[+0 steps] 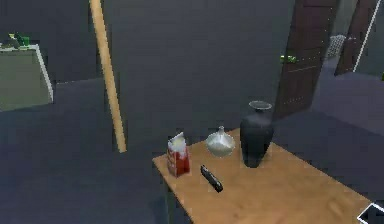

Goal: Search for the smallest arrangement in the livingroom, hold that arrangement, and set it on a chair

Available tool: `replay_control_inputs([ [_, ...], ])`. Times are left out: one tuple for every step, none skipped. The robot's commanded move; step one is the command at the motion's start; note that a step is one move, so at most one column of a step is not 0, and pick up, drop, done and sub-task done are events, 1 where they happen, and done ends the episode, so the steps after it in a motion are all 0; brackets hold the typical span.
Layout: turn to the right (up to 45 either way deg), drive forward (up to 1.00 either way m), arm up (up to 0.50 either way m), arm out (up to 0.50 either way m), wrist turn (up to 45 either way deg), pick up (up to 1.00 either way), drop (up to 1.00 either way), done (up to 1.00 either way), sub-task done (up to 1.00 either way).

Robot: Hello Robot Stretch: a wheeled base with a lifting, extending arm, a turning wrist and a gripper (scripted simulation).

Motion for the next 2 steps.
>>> replay_control_inputs([
  [27.0, 0.00, 0.00, 0.00, 0.0, 0.00, 0.00, 0.00, 0.00],
  [-45.0, 0.00, 0.00, 0.00, 0.0, 0.00, 0.00, 0.00, 0.00],
])
